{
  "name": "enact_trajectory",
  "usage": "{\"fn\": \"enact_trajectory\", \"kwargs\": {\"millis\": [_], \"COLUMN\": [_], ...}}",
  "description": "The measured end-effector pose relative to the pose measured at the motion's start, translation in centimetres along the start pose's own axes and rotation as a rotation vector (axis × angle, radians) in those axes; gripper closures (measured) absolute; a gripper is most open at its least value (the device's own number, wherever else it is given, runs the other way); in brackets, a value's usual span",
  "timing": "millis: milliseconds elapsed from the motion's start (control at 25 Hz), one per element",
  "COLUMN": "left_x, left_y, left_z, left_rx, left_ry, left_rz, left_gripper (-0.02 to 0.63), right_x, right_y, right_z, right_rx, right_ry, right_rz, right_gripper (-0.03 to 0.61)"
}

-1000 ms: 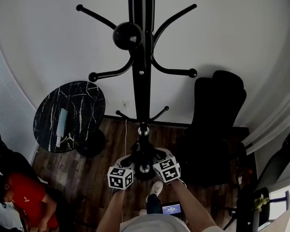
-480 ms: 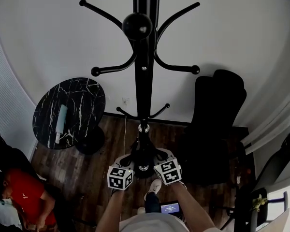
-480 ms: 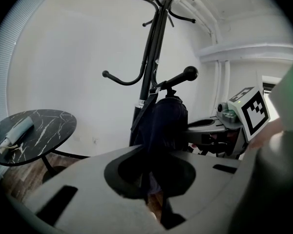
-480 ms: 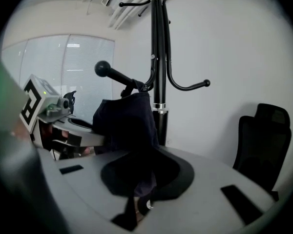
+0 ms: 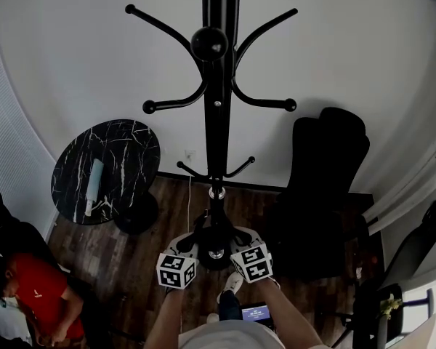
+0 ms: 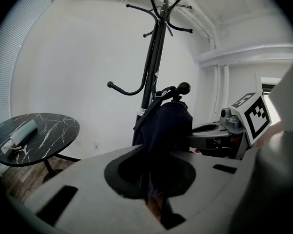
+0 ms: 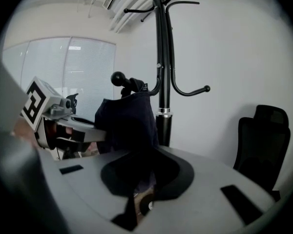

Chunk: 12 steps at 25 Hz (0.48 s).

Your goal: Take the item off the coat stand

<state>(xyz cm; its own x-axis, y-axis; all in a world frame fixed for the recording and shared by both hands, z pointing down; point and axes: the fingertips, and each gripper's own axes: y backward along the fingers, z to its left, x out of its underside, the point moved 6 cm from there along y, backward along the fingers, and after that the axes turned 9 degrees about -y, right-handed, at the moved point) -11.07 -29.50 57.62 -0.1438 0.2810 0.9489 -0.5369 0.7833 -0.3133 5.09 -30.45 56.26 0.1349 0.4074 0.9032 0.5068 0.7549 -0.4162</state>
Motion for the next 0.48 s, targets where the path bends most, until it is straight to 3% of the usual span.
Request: {"fn": "enact_trajectory", "kwargs": {"millis": [160, 480], "left_x": [-0.4, -1.1], "left_y": [0.8, 2.3], "left_z": [-0.4, -1.7], "left_rx": [-0.009, -0.001], "left_ry": [0.016, -0.009], "left_rz": [-0.027, -0.041], "left_gripper": [0.583, 0.583], "right_x": [-0.4, 0.0], "right_y": [1.0, 3.0], "right_z": [0.5, 1.2], "right_rx": [-0.005, 0.000], "right_ry": [-0.059, -0.079], "right_rz": [-0.026, -0.041], "right_gripper": [0.545, 0.545]}}
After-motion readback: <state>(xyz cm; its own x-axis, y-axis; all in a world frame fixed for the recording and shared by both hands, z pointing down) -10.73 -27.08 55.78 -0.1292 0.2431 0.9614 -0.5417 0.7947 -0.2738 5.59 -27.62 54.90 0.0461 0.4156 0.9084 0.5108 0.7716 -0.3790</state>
